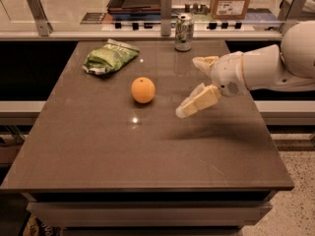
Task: Move orange near 7up can
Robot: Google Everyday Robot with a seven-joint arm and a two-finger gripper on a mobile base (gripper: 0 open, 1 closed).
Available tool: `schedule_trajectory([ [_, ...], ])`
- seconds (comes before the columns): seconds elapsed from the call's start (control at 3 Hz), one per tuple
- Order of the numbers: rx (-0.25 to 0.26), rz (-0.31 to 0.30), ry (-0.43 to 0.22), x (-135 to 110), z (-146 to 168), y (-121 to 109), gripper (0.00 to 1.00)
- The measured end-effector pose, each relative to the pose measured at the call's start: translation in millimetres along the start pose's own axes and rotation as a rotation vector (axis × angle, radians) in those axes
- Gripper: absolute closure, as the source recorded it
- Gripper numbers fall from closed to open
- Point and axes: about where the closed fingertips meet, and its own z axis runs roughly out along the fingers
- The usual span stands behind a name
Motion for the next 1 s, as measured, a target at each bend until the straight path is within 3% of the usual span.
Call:
schedule_trajectory([
  [0.67,0.000,0.007,-0.019,-1.0,4.4,-2.5,0.00],
  [1.0,-0.013,0.021,-0.064,-1.3,24.1,-15.0,0.00],
])
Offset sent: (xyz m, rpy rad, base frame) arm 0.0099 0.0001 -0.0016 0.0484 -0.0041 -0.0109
